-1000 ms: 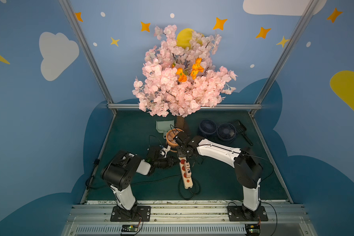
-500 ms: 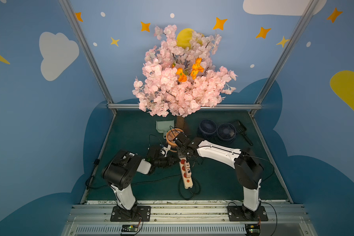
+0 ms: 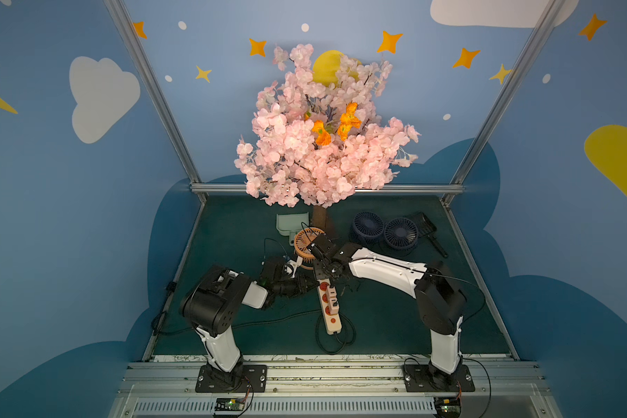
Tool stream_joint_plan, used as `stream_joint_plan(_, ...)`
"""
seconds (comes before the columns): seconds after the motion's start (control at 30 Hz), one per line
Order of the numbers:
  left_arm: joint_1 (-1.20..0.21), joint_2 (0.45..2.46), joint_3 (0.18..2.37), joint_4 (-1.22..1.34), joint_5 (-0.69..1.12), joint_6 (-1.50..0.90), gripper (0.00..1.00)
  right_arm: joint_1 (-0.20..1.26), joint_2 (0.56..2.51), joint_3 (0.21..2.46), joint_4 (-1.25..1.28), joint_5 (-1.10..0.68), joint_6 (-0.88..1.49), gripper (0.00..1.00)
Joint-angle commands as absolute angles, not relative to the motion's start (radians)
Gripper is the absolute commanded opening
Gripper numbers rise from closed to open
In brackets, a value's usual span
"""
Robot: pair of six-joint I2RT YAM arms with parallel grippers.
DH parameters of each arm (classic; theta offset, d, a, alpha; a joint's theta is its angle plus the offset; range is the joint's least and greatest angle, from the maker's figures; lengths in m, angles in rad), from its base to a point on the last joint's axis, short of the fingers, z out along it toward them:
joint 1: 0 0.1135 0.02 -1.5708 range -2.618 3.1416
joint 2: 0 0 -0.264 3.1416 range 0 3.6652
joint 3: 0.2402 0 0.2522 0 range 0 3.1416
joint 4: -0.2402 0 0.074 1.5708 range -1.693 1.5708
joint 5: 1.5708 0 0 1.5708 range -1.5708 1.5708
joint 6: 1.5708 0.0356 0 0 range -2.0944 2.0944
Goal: Plug the desk fan into the power strip
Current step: Insert the plug into the socket.
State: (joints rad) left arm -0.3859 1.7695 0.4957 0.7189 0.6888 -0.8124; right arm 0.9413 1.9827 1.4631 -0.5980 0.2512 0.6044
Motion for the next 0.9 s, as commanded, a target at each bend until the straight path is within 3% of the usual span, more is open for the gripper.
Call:
stream_joint_plan(0.0, -0.393, 1.778, 0.507, 0.687, 0.699, -0.801, 0.32, 0.928, 2.279, 1.246, -0.944, 0.164, 0.587, 0.00)
stream_joint_plan(0.33, -0.393, 1.777, 0.506, 0.676, 0.703, -0.795, 0.31, 0.915, 2.331, 1.153, -0.878, 0.104, 0.593, 0.00)
stream_joint_plan(0.5, -0.393, 1.775, 0.512, 0.674, 0.702, -0.791, 0.30, 0.906, 2.378, 1.222, -0.917, 0.093, 0.573, 0.00)
stream_joint_plan(0.7, -0.395, 1.758, 0.508, 0.670, 0.697, -0.787, 0.30, 0.904, 2.315, 1.097, -0.886, 0.108, 0.581, 0.00)
stream_joint_plan(0.87, -0.394, 1.739, 0.504, 0.650, 0.693, -0.768, 0.30, 0.905, 2.310, 1.232, -0.946, 0.164, 0.550, 0.00)
